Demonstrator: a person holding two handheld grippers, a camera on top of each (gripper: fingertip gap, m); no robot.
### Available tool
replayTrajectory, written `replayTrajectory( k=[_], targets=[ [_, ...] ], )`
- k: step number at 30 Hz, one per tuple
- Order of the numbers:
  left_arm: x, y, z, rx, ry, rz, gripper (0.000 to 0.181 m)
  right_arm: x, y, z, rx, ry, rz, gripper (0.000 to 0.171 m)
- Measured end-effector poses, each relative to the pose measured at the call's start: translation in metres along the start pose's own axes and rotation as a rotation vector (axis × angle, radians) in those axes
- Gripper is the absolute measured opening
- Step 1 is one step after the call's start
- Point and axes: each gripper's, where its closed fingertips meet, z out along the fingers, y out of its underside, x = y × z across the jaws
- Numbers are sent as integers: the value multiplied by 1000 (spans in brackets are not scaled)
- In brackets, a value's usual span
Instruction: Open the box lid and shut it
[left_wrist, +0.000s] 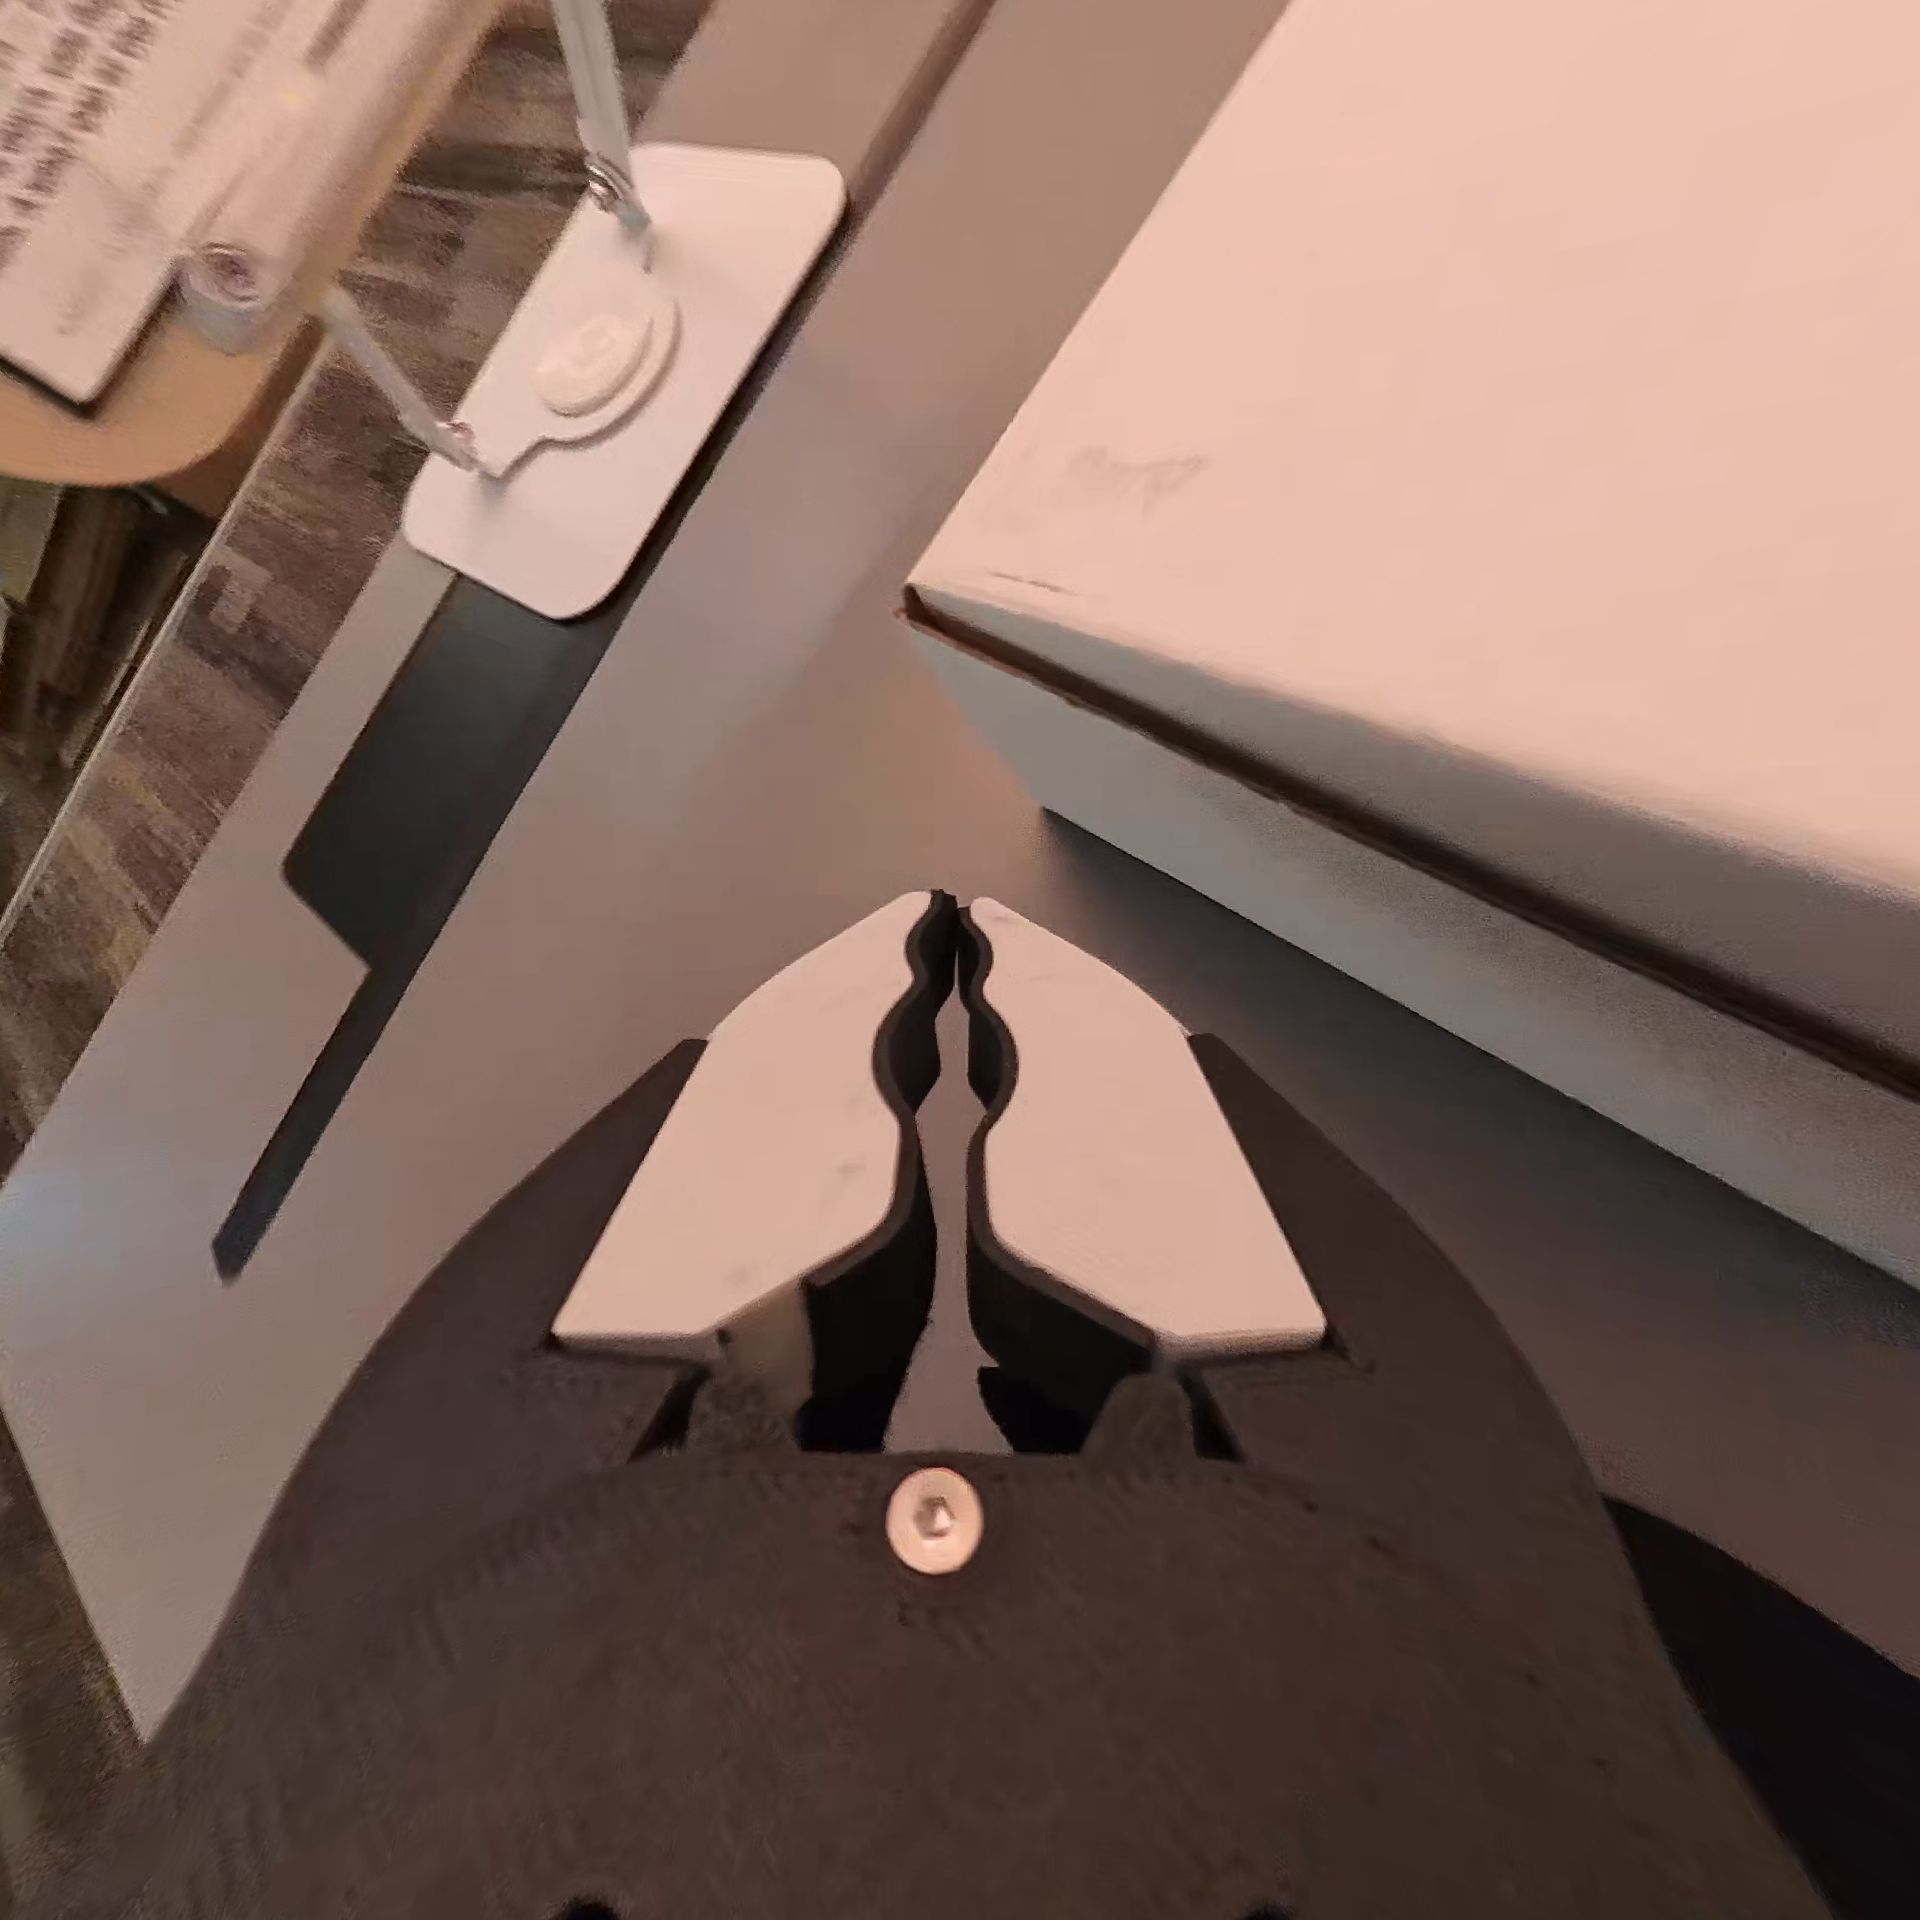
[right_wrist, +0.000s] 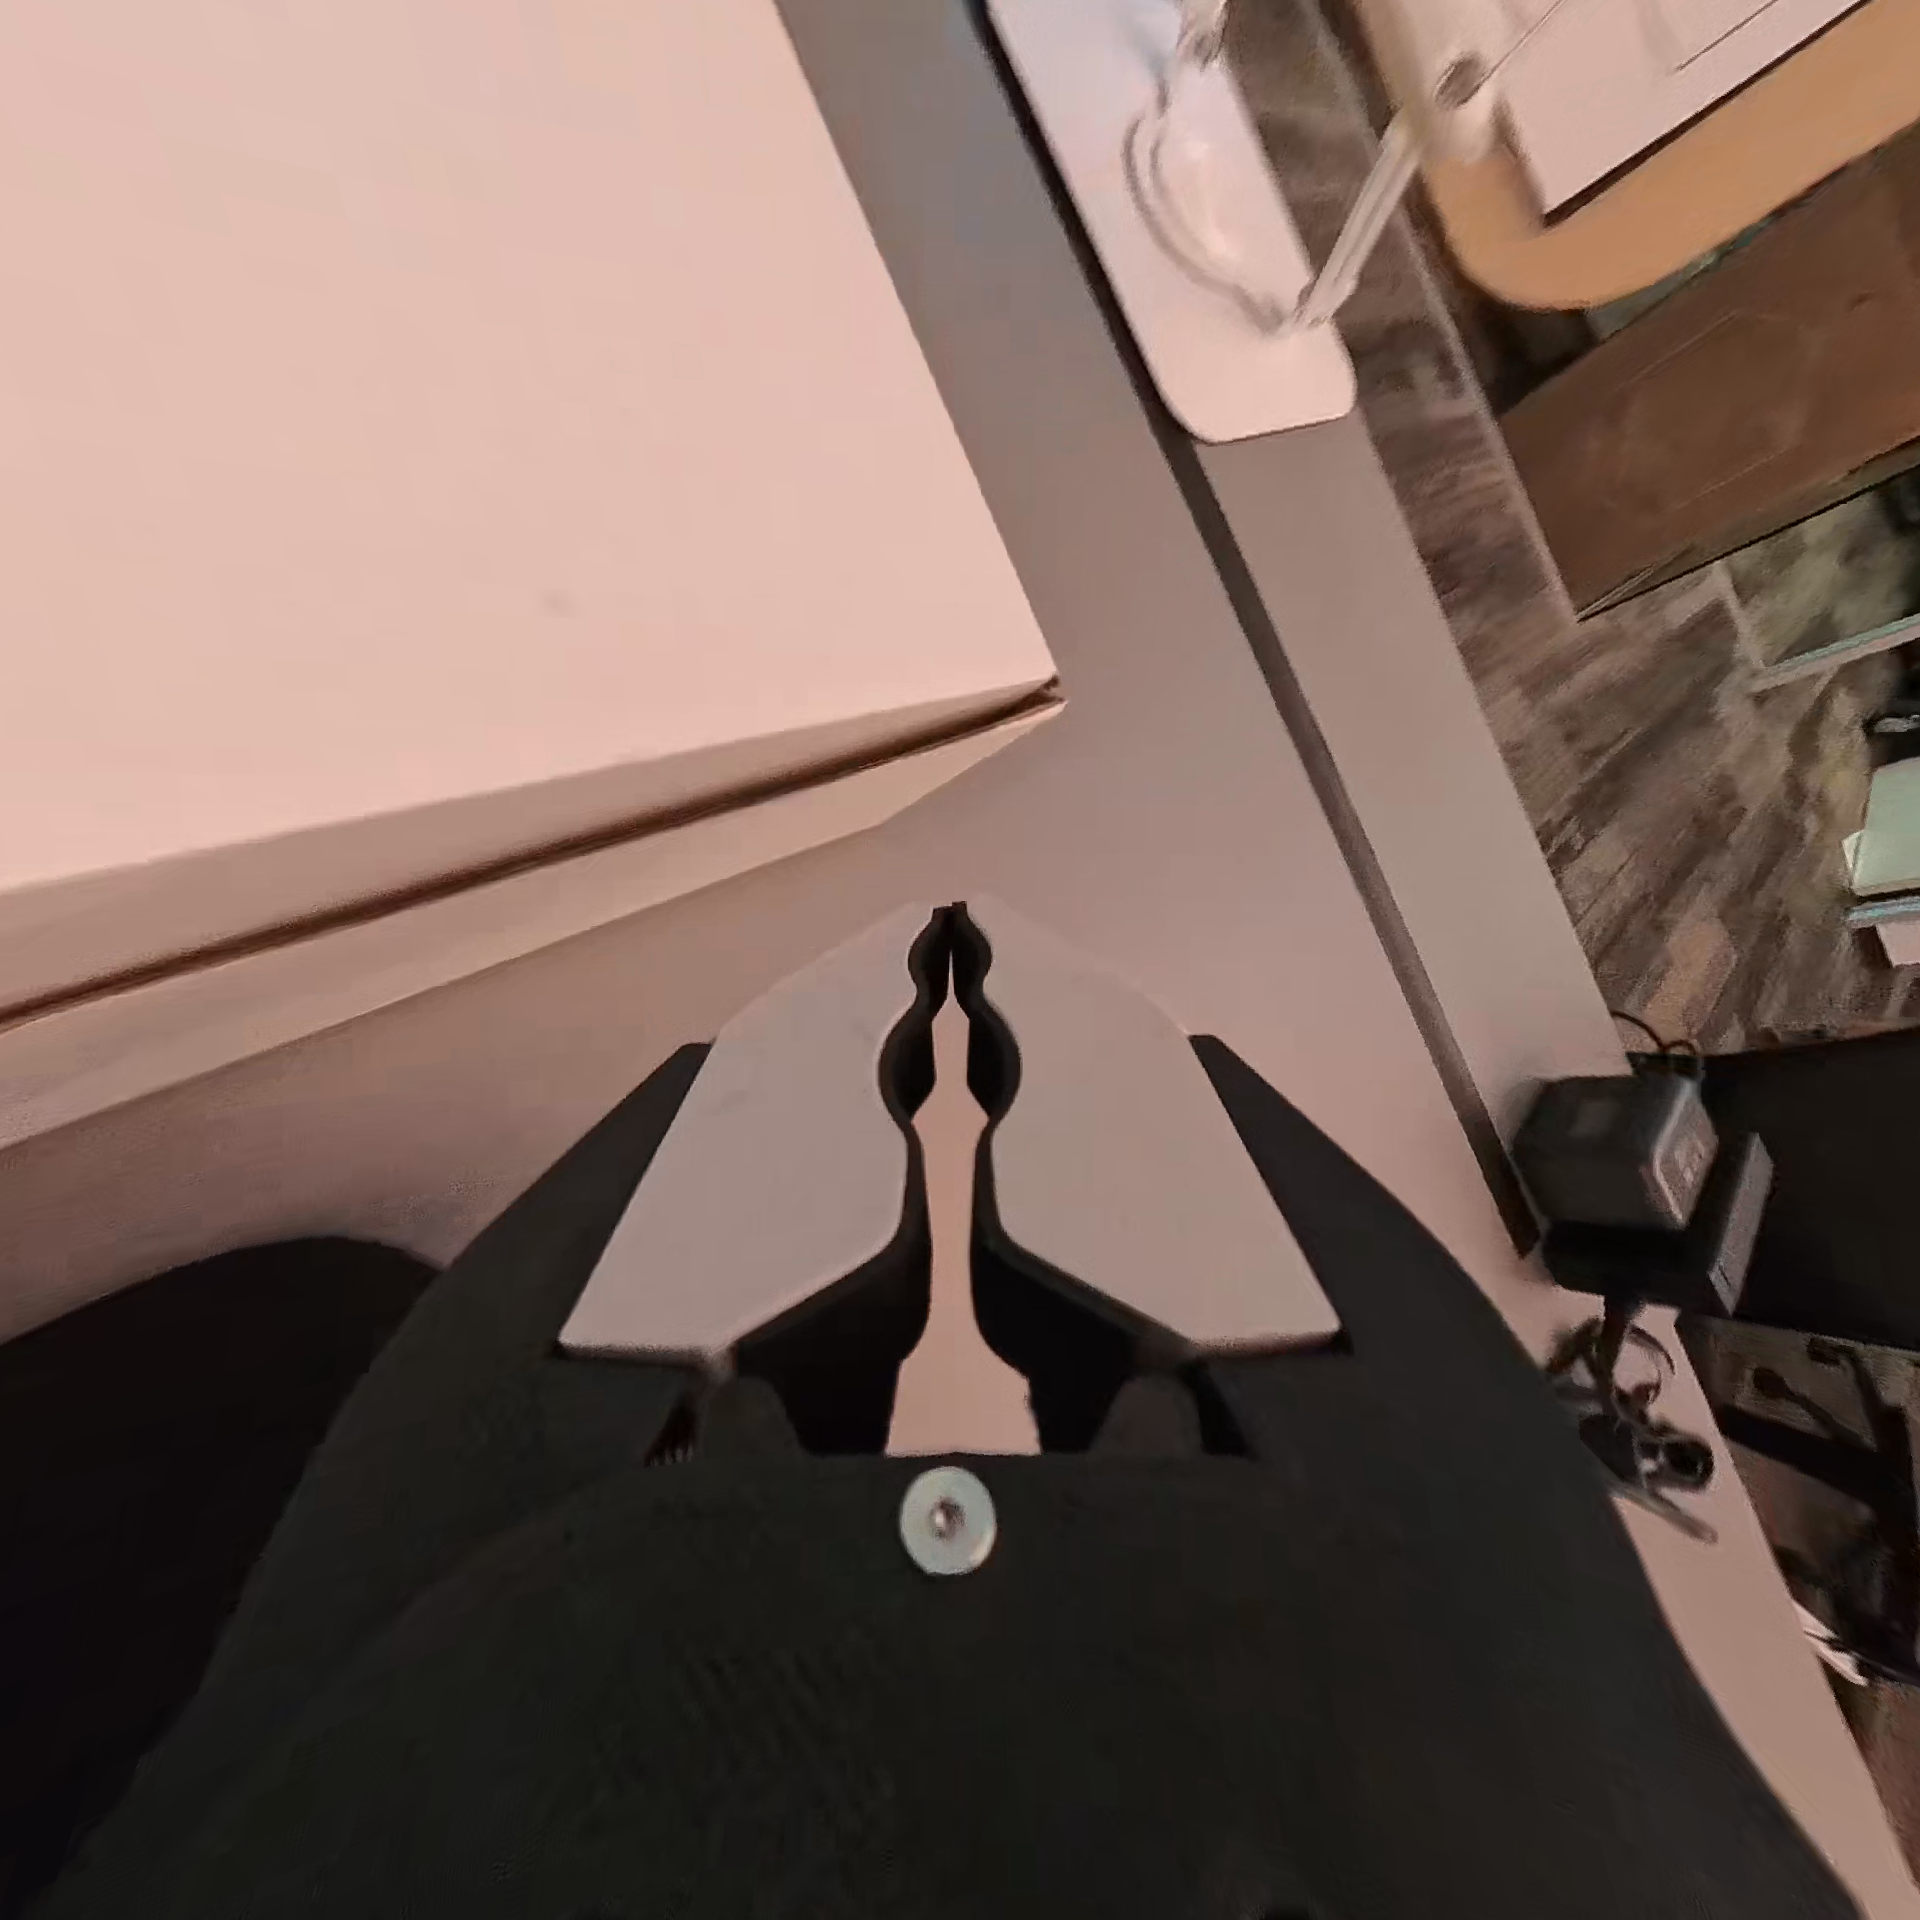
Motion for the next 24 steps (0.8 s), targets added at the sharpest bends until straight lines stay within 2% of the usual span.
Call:
replayTrajectory(
  k=[1,6,12,15,24],
  targets=[
    [-4,0,12,-20,-8,25,0,2,0,12,-19,-15,-15,1],
    [-13,-3,44,-79,-24,136,0,6,1,43,-79,-44,-88,1],
    [-5,-20,54,-67,-6,181,0,7,-8,50,-76,-50,-142,1],
    [-5,-23,57,-77,-46,219,0,6,-11,52,-74,-49,-157,1],
    [-8,-22,53,-31,-78,122,0,9,-8,48,-41,-13,-61,1]
  ],
)
